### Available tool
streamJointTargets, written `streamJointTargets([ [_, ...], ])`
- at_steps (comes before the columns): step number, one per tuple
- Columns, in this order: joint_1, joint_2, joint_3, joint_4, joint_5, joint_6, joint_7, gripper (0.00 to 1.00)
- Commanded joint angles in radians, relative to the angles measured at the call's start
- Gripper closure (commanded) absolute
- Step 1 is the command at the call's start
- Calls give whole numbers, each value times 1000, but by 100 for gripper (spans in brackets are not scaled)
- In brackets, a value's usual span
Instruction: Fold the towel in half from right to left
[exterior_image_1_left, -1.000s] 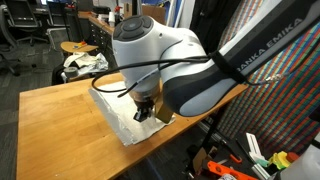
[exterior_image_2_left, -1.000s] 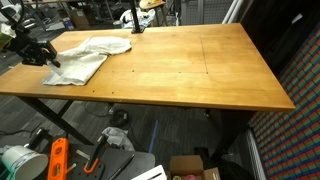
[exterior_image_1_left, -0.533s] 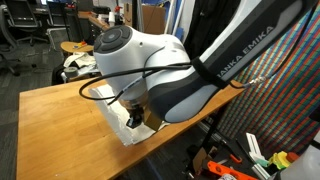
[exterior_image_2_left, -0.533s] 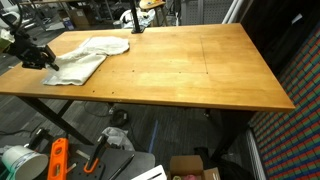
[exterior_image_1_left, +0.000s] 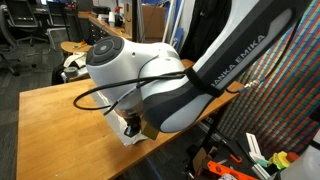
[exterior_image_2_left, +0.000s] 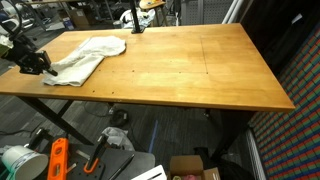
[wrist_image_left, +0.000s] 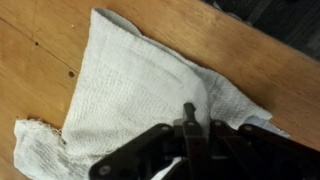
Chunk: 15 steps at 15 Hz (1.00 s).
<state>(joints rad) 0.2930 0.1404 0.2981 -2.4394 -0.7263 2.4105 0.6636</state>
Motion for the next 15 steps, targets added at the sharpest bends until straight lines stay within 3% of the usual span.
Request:
streamJointTargets([
  [1,34,-7,-2,1,46,1,-23,93],
  [6,56,-16,-3,2,68,42,-6,90],
  [7,58,-12,-5,6,71,43,-5,67],
  [8,58,-7,-8,10,68,45,-2,66],
  [15,50,12,-43,31,16,33,14,14],
])
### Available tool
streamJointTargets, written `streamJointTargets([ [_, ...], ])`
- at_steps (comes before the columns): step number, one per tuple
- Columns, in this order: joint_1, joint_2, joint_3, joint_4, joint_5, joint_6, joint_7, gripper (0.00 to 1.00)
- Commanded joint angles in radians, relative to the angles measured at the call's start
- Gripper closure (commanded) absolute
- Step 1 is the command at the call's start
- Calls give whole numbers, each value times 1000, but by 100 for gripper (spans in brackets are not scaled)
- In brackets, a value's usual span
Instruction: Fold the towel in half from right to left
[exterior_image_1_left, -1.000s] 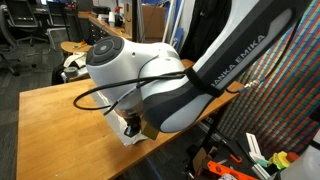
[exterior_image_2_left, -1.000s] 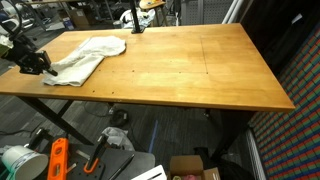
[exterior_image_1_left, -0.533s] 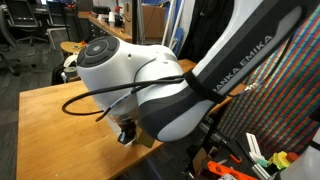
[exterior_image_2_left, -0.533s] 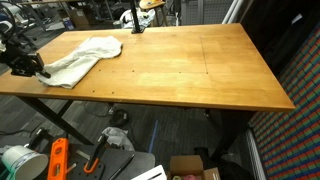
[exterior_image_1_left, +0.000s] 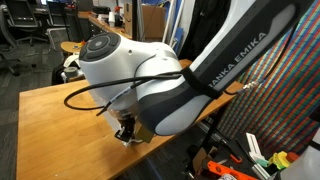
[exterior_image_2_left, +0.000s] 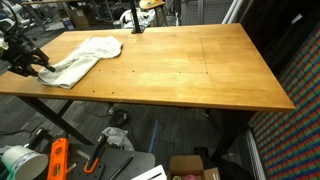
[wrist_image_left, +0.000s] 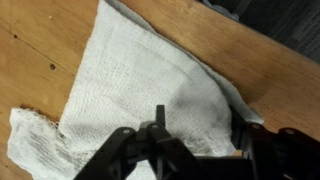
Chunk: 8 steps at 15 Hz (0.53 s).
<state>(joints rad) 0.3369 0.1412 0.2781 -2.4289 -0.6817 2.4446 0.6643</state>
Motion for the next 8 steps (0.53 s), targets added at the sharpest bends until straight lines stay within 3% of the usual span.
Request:
streamJointTargets([
  [1,2,12,-32,22,-37,-6,10,7],
  [3,-9,4,-43,17,-11,-24,-26,0],
  [8,-46,-82,-42,-47,158,-28,-225,0],
])
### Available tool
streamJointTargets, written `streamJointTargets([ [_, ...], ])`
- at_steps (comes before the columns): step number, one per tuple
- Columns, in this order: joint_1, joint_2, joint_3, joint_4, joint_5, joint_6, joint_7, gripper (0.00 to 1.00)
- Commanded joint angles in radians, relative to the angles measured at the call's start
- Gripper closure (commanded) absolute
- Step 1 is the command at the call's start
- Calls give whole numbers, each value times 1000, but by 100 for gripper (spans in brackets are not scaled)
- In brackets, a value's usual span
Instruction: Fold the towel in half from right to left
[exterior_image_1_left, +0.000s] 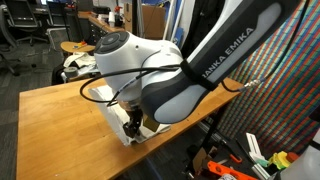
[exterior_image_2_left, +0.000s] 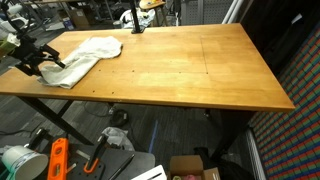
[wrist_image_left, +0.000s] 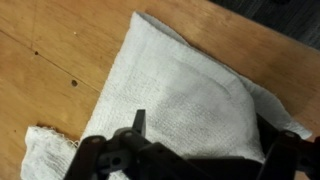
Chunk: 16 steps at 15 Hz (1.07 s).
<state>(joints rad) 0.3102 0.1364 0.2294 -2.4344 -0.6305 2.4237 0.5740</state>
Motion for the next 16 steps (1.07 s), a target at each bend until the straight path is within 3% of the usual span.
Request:
streamJointTargets([
  [1,-24,-102,10,-58,158,-1,-190,0],
  [6,-29,-245,21,-117,441,-18,-467,0],
  [11,-30,-294,-32,-107,706,-63,-730,0],
  [16,-61,-241,-71,-75,766,-58,-800,0],
])
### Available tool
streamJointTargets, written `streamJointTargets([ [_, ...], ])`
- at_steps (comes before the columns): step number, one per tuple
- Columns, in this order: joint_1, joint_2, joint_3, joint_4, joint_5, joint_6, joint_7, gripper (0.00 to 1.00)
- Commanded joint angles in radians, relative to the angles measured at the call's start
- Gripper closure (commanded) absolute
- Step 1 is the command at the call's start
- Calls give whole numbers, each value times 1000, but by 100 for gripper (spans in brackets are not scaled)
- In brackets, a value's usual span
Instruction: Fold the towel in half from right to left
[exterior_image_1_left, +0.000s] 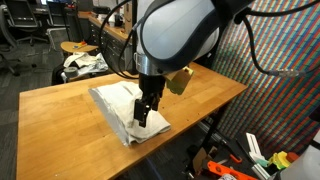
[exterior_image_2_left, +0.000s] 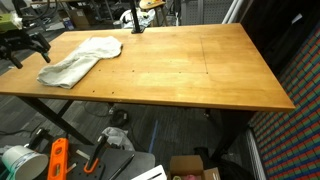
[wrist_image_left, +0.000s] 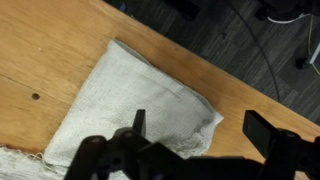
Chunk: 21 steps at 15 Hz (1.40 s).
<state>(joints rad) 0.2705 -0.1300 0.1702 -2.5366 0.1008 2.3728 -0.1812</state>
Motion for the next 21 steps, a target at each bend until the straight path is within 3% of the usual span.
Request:
streamJointTargets([
  [1,-29,42,-15,36,34,-10,-46,0],
  [9,-78,172,-20,84,86,10,-90,0],
  [14,-119,249,-21,124,88,-28,-99,0],
  [21,-180,326,-13,168,179,-88,-167,0],
])
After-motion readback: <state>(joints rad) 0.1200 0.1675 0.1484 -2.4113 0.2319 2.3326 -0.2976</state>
